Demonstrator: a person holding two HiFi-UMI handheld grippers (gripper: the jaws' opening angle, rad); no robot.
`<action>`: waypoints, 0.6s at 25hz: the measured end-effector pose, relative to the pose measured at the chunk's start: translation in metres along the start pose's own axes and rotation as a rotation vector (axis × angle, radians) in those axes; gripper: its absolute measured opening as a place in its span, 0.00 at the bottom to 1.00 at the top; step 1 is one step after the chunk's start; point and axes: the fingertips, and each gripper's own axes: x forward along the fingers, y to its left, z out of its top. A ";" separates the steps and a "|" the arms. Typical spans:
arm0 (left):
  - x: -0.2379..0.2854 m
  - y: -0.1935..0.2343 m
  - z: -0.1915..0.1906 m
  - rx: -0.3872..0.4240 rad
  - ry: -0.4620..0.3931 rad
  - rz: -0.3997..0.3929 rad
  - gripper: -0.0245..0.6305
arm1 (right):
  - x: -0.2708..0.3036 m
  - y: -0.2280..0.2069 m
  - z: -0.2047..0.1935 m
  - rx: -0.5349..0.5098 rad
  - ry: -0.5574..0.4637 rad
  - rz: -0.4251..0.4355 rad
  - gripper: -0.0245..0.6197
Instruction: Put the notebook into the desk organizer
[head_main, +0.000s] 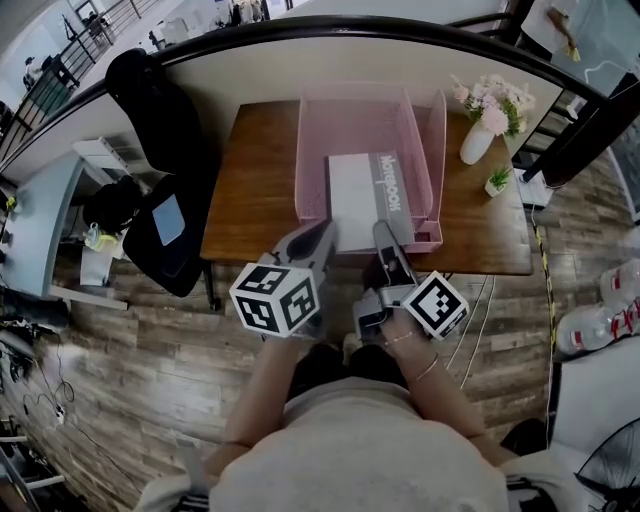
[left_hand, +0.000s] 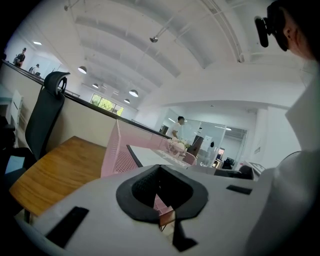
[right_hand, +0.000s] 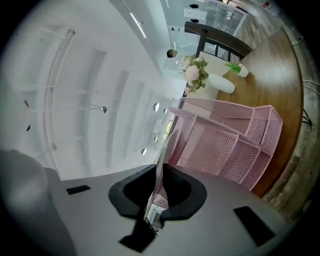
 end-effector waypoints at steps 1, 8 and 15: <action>-0.001 0.000 0.000 -0.001 0.001 -0.002 0.04 | 0.001 -0.001 -0.001 0.017 -0.001 0.000 0.10; -0.005 0.004 -0.002 -0.004 0.010 -0.009 0.04 | 0.003 -0.012 -0.007 0.047 -0.007 -0.029 0.15; -0.004 0.004 -0.001 0.007 0.018 -0.025 0.04 | 0.002 -0.003 -0.010 0.056 -0.008 0.010 0.29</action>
